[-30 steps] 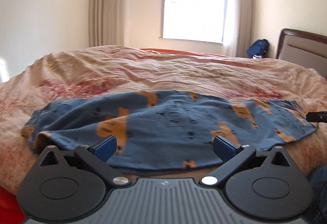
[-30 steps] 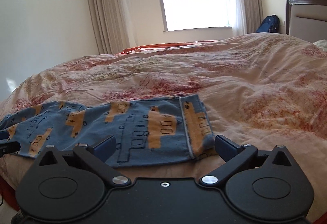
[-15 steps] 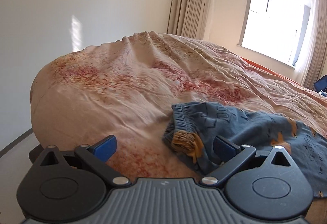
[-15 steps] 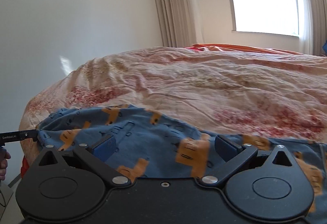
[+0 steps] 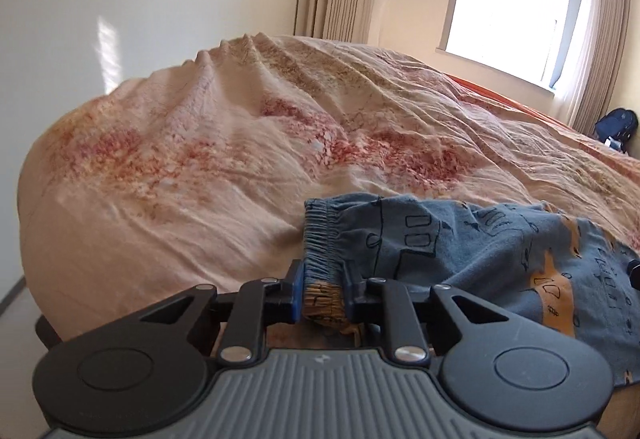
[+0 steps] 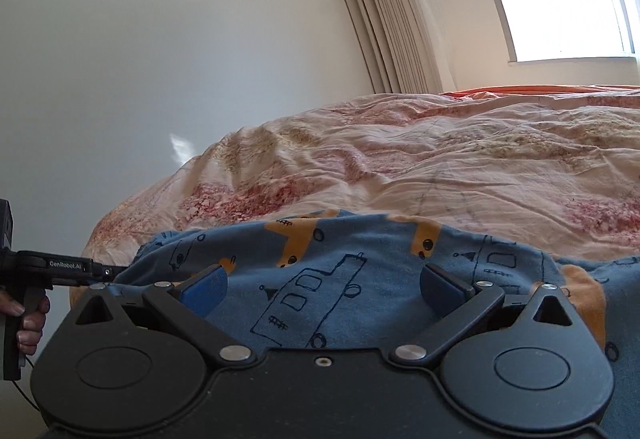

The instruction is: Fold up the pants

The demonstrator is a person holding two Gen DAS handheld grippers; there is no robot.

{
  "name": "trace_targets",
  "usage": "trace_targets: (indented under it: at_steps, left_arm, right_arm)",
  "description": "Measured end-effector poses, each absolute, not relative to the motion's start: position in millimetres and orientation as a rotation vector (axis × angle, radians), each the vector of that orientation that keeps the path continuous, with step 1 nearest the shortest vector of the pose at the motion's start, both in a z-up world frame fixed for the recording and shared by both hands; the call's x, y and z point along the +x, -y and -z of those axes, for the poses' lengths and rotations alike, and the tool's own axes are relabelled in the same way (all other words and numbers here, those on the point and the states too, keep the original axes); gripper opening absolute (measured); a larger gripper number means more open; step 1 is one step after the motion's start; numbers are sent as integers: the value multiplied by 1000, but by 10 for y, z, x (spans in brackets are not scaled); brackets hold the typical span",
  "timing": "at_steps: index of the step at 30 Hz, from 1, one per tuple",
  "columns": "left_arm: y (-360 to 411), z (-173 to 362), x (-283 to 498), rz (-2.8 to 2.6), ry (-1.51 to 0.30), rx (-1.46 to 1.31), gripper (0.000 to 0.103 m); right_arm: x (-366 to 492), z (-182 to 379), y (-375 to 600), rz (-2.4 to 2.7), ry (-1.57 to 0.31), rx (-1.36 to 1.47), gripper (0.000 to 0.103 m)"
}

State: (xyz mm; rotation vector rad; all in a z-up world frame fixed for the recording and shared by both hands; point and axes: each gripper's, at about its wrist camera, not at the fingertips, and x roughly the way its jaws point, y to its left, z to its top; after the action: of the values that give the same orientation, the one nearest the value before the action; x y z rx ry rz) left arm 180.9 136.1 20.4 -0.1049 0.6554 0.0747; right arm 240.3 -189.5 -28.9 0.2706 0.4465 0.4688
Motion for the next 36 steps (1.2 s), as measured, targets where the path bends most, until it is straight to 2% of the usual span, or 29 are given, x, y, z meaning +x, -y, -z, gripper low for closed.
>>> trace_targets:
  at_steps: [5, 9, 12, 13, 14, 15, 16, 18, 20, 28, 33, 36]
  left_arm:
    - [-1207, -420, 1771, -161, -579, 165, 19]
    - [-1215, -191, 1854, -140, -649, 177, 20]
    - [-1170, -123, 1772, -155, -621, 191, 27]
    - [-1161, -144, 1746, -160, -622, 179, 47]
    - [-1149, -169, 1733, -166, -625, 166, 77]
    - [-1135, -202, 1706, -178, -616, 152, 86]
    - [-1105, -243, 1656, -183, -588, 142, 91]
    - [-990, -308, 1620, -138, -562, 146, 92]
    - [-849, -332, 1627, -95, -541, 145, 100]
    - [-315, 8, 1744, 18, -561, 191, 100]
    - [-605, 163, 1573, 55, -597, 17, 100]
    - [-668, 188, 1518, 73, -599, 10, 100]
  right_arm:
    - [2343, 326, 1997, -469, -423, 304, 103]
    - [2334, 351, 2046, -473, -420, 328, 103]
    - [2333, 359, 2056, -476, -420, 334, 103]
    - [2328, 359, 2057, -475, -419, 333, 103]
    - [2325, 358, 2059, -475, -418, 332, 103]
    - [2322, 356, 2061, -476, -417, 332, 103]
    - [2320, 356, 2063, -476, -416, 333, 103]
    - [2325, 358, 2060, -476, -417, 336, 103]
    - [2328, 361, 2057, -476, -419, 335, 103]
    - [2323, 328, 2077, -443, -416, 331, 103]
    - [2572, 73, 2076, -382, -484, 241, 103]
    - [2891, -83, 1922, -375, -535, 112, 103]
